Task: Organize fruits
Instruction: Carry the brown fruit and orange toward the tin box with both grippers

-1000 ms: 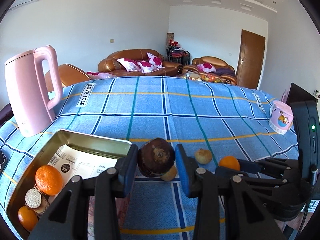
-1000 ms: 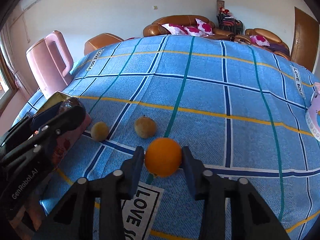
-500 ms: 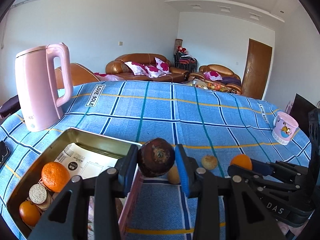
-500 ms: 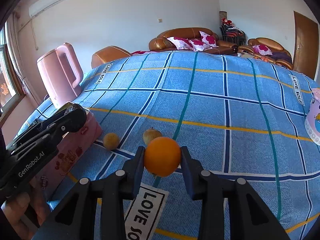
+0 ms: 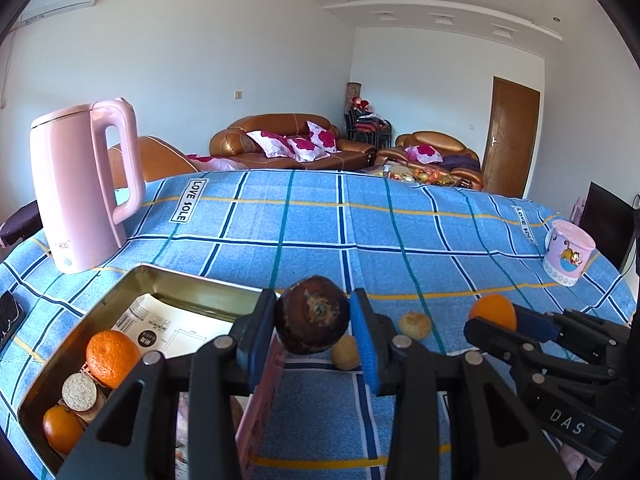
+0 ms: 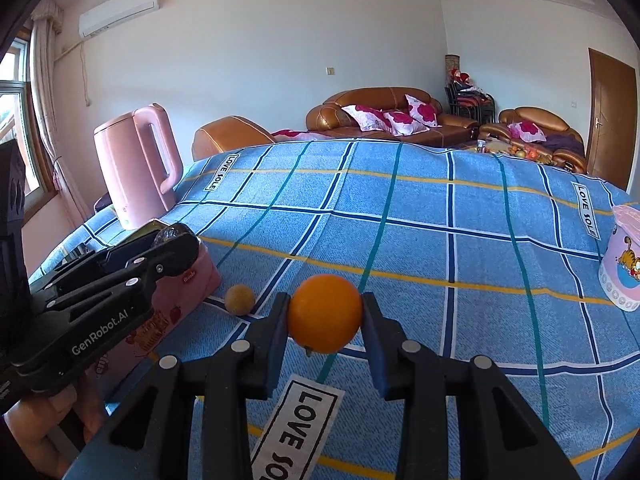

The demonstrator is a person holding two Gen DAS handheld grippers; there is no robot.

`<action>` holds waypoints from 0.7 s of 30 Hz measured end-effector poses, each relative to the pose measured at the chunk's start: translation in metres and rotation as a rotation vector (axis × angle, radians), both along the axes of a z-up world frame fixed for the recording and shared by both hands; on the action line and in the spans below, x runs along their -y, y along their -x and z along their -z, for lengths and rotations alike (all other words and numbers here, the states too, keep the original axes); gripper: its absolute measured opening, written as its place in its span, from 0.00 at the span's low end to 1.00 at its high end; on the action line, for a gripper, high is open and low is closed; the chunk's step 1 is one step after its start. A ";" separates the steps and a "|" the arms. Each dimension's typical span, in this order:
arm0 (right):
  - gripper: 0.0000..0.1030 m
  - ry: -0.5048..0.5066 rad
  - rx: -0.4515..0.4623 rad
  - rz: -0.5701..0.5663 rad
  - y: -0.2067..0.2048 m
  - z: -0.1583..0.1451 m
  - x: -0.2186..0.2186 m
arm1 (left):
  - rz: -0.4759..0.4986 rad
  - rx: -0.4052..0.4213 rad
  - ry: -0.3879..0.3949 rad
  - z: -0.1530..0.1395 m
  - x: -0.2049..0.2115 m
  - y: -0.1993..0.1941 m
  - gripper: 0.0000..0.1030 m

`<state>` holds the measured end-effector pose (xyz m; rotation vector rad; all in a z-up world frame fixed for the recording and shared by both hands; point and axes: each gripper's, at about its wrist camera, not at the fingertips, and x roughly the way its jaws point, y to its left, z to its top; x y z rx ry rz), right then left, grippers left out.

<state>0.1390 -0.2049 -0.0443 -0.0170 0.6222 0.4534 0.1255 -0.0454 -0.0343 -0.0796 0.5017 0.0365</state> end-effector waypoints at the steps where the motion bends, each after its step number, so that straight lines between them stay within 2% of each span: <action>1: 0.36 0.000 0.002 0.001 0.000 0.000 0.000 | -0.001 0.002 -0.002 0.000 0.000 0.000 0.38; 21: 0.36 -0.018 0.111 0.011 0.018 -0.010 0.005 | 0.001 0.055 -0.027 -0.004 0.005 0.010 0.38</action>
